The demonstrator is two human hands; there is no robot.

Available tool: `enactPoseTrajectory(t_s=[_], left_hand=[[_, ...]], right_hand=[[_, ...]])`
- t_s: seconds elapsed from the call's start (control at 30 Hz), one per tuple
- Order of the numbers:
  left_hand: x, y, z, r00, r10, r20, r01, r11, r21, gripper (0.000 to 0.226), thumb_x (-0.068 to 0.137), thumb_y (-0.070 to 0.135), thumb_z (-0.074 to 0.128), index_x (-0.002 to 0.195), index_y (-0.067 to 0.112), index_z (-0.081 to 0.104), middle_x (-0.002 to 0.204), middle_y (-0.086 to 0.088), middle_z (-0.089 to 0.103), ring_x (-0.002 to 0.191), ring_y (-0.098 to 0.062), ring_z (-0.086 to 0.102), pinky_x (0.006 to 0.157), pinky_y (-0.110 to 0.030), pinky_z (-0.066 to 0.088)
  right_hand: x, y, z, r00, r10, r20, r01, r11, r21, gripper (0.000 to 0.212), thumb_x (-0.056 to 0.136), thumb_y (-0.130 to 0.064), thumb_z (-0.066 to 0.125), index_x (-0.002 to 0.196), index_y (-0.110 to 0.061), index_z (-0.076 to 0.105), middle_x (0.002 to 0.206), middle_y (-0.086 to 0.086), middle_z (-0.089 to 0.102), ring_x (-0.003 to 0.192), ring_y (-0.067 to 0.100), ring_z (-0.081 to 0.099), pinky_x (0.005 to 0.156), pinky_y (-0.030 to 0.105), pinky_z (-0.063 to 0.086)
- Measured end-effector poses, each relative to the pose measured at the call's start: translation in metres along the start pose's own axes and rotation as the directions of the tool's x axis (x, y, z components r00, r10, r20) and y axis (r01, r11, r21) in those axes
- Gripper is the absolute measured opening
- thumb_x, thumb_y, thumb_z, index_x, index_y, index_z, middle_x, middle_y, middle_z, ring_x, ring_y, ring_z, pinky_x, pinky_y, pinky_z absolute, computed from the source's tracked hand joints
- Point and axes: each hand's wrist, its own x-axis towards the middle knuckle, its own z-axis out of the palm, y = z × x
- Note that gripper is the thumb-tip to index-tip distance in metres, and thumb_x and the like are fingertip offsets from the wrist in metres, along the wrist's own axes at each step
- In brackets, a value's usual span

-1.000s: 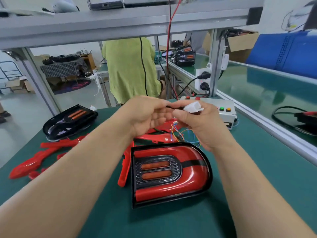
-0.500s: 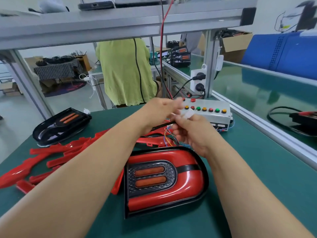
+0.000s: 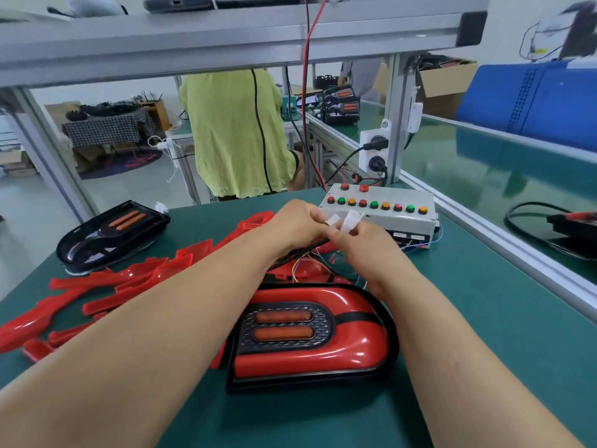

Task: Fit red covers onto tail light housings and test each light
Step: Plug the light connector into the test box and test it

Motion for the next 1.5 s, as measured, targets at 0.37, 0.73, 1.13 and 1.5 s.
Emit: enactPoseTrajectory(t_s=[0.37,0.73,1.13,1.5], left_hand=[[-0.033,0.0,-0.035,0.939,0.3,0.166,-0.331,0.92,0.21,0.041,0.097,0.016,0.059,0.125,0.045,0.058,0.097,0.006,0.06,0.083,-0.005,0.058,0.081,-0.018,0.042],[-0.063,0.012,-0.026,0.938,0.322,-0.126,-0.342,0.919,-0.198,0.02,0.073,0.016,0.086,0.089,0.012,0.075,0.089,0.0,0.063,0.074,-0.006,0.058,0.074,-0.019,0.05],[-0.07,-0.004,-0.044,0.953,0.253,-0.169,-0.29,0.923,-0.254,0.018,0.101,0.025,0.054,0.095,0.015,0.068,0.083,0.003,0.074,0.061,-0.005,0.055,0.066,-0.018,0.048],[-0.071,-0.013,-0.046,0.951,0.299,-0.075,-0.289,0.95,0.113,0.01,0.093,0.027,0.066,0.101,0.032,0.069,0.104,0.005,0.066,0.096,-0.009,0.061,0.091,-0.025,0.046]], right_hand=[[-0.002,-0.002,0.002,0.999,-0.046,0.017,0.042,0.978,0.202,0.009,0.096,-0.021,0.063,0.094,-0.017,0.071,0.099,0.016,0.074,0.092,0.03,0.068,0.079,0.035,0.049],[-0.008,-0.009,0.005,0.964,-0.264,0.033,0.261,0.918,-0.298,0.02,0.087,-0.019,0.067,0.068,-0.013,0.067,0.055,-0.006,0.061,0.051,0.006,0.05,0.053,0.029,0.04],[-0.007,-0.01,0.0,0.981,-0.189,0.047,0.162,0.924,0.345,0.031,0.092,0.014,0.054,0.087,-0.014,0.044,0.074,0.006,0.065,0.057,0.013,0.068,0.056,0.025,0.056],[-0.002,-0.004,-0.01,0.957,-0.283,0.069,0.287,0.957,-0.047,0.02,0.089,-0.007,0.07,0.089,-0.027,0.068,0.078,-0.005,0.066,0.069,0.007,0.06,0.07,0.024,0.05]])
